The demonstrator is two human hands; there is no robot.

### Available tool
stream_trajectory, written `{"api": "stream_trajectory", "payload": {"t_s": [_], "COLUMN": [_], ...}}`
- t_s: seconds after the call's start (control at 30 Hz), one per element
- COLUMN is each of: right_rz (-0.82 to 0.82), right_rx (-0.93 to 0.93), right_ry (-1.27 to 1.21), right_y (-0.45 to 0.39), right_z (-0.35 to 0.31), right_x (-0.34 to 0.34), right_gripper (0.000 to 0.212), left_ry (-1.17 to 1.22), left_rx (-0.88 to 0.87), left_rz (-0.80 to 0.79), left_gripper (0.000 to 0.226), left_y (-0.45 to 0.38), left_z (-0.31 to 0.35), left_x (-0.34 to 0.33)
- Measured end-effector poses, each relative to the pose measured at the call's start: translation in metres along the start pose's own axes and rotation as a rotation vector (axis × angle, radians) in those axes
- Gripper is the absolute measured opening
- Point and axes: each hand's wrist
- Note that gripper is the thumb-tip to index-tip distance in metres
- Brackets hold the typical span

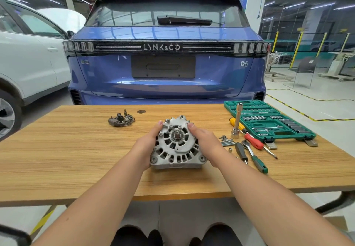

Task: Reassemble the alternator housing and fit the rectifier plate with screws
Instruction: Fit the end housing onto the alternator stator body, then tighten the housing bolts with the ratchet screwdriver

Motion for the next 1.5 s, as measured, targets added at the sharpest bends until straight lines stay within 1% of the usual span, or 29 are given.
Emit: {"api": "stream_trajectory", "payload": {"t_s": [0.33,0.57,0.67,0.77,0.9,1.0,1.13,1.2,1.33,1.5], "right_rz": [0.024,0.024,0.009,0.013,-0.008,-0.076,-0.138,-0.127,-0.037,-0.021], "right_rx": [-0.079,-0.221,-0.240,-0.249,-0.253,-0.285,-0.317,-0.300,-0.298,-0.310], "right_ry": [0.051,0.083,0.095,0.092,0.050,0.006,-0.132,-0.184,-0.210,-0.201], "right_y": [-0.016,-0.023,-0.024,-0.023,-0.023,-0.020,-0.016,-0.014,-0.012,-0.010], "right_z": [-0.001,-0.004,-0.004,-0.004,-0.005,-0.003,0.008,0.012,0.011,0.008], "right_x": [-0.005,-0.008,-0.008,-0.008,-0.006,-0.004,-0.003,-0.004,-0.005,-0.003], "right_gripper": [0.096,0.099,0.100,0.103,0.099,0.096,0.092,0.092,0.101,0.097], "left_ry": [0.037,0.047,0.070,0.066,0.101,0.126,0.142,0.124,0.127,0.109], "left_rx": [0.038,0.051,0.042,0.037,0.038,0.028,0.005,-0.002,-0.021,-0.072], "left_rz": [0.008,0.012,0.002,-0.002,-0.035,-0.052,-0.014,0.016,0.038,0.059], "left_gripper": [0.069,0.061,0.056,0.056,0.059,0.057,0.051,0.051,0.050,0.048], "left_y": [-0.008,-0.010,-0.011,-0.011,-0.013,-0.014,-0.016,-0.018,-0.021,-0.021], "left_z": [0.003,0.001,-0.002,-0.004,-0.006,-0.012,-0.020,-0.020,-0.020,-0.021], "left_x": [-0.002,0.001,0.002,0.001,0.002,0.004,0.008,0.008,0.006,0.004]}}
Point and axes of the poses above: each hand's wrist, its own y-axis away from the middle knuckle, its own x-axis out of the back of the hand, z = x × y, and after that the axes turned 12 degrees about z, right-handed
